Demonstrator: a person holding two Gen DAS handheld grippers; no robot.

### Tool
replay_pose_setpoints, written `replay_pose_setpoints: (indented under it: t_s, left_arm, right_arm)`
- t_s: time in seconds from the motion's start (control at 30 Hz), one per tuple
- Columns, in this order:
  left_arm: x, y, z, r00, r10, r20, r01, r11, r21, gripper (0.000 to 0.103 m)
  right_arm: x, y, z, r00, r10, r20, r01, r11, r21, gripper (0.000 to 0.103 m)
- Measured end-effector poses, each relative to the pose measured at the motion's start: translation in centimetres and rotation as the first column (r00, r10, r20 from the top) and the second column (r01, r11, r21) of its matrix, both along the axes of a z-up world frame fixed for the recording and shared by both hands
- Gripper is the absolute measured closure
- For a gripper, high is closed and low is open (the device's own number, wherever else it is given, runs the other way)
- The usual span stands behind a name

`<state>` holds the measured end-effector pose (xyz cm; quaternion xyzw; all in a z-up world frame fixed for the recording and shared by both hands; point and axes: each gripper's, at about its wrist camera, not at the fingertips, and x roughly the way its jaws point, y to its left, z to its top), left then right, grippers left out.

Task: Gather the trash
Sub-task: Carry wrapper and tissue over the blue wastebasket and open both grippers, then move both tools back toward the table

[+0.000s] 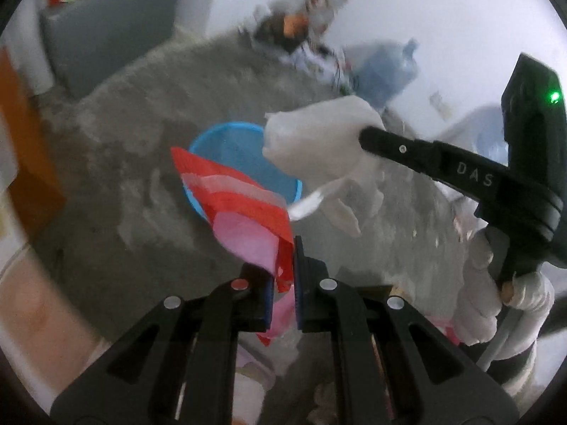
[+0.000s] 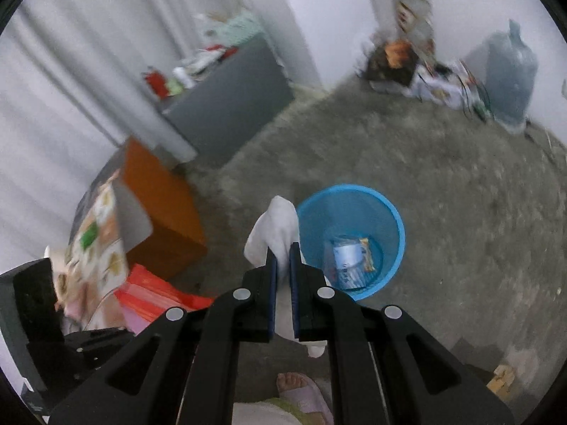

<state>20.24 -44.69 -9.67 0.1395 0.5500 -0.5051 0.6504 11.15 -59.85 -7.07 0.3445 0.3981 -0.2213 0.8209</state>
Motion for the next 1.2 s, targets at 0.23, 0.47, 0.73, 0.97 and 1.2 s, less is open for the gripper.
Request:
replay_pose_setpoints:
  t_s: [0.23, 0.47, 0.73, 0.97, 1.2]
  left_arm:
    - [3.3, -8.1, -5.5, 1.000, -0.004, 0.008, 0.004, 0.999, 0.052, 0.054]
    - [3.3, -8.2, -6.8, 0.998, 0.066, 0.022, -0.067, 0.997, 0.025, 0.031]
    - [3.2, -5.8, -2.3, 0.996, 0.082, 0.042, -0.076, 0.989, -0.125, 0.031]
    - [1.0, -0.2, 5.1, 0.988, 0.076, 0.132, -0.042, 0.969, -0.244, 0.031]
    - [-1.6, 10.0, 11.5, 0.963, 0.160, 0.219, -0.075, 0.933, -0.352, 0.031]
  right_arm:
    - [3.8, -5.6, -7.3, 0.993, -0.069, -0.096, 0.072, 0.997, 0.025, 0.089]
    - [2.7, -7.4, -10.7, 0.975, -0.155, -0.158, 0.157, 0.988, 0.001, 0.069]
    - [-0.7, -5.0, -7.2, 0.982, -0.164, -0.093, 0.160, 0.986, -0.057, 0.069]
    - [-3.4, 0.8, -0.9, 0.995, -0.098, 0.000, 0.096, 0.976, -0.195, 0.047]
    - [-5.2, 7.0, 4.8, 0.994, 0.014, 0.105, 0.017, 0.958, -0.285, 0.019]
